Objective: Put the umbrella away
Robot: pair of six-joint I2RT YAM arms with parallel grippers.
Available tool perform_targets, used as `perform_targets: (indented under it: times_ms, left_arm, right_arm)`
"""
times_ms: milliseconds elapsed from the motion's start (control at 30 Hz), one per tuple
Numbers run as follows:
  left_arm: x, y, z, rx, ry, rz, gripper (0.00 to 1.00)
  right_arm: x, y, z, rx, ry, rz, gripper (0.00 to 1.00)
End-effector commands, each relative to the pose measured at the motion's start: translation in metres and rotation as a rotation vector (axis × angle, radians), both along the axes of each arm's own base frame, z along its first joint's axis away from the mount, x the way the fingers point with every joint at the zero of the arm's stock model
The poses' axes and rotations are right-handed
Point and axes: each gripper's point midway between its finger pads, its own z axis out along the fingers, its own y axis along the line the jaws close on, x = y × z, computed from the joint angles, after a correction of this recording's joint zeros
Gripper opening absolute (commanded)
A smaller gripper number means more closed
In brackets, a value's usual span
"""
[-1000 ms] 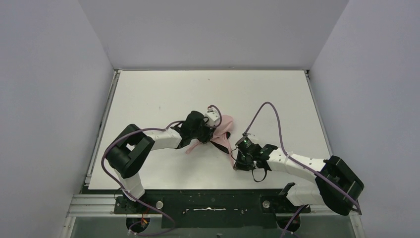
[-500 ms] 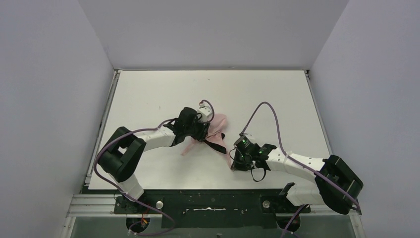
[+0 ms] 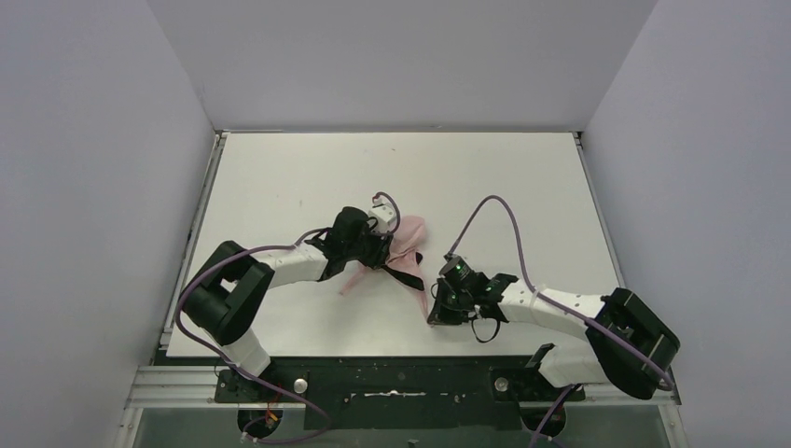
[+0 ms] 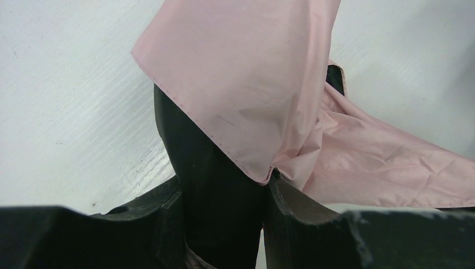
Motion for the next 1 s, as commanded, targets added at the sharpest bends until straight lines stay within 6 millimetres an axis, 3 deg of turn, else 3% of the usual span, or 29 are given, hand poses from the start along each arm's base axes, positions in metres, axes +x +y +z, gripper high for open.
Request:
perform_targets:
  times_ms: [0,133,233,433,533,733,833,967]
  left_arm:
    - [0.054,0.019,0.040,-0.016,-0.206,0.174,0.00]
    - [0.052,0.022,0.037,0.006,-0.208,0.169,0.00]
    - [0.052,0.024,0.033,0.024,-0.210,0.168,0.00]
    - [0.037,0.015,0.017,0.107,-0.252,0.074,0.00]
    - [0.023,0.006,0.011,0.143,-0.316,0.006,0.00]
    - [-0.004,-0.013,0.000,0.182,-0.398,-0.071,0.00]
    - [-0.016,-0.022,-0.007,0.202,-0.435,-0.126,0.00]
    - [-0.033,-0.023,-0.015,0.278,-0.534,-0.201,0.00]
  right_arm:
    - [-0.043,-0.067,-0.019,-0.292,0.115,0.009,0.00]
    - [-0.036,-0.085,-0.009,-0.351,0.053,-0.049,0.00]
    - [-0.040,-0.085,-0.009,-0.337,0.066,-0.042,0.00]
    - [-0.052,-0.057,-0.013,-0.198,0.132,0.025,0.03]
    - [-0.052,-0.052,-0.013,-0.187,0.137,0.050,0.04]
    - [-0.051,-0.019,0.002,-0.021,0.135,0.139,0.06]
    - [-0.048,-0.023,0.006,-0.058,0.116,0.149,0.15]
    - [-0.017,-0.047,0.036,-0.166,-0.072,0.073,0.43]
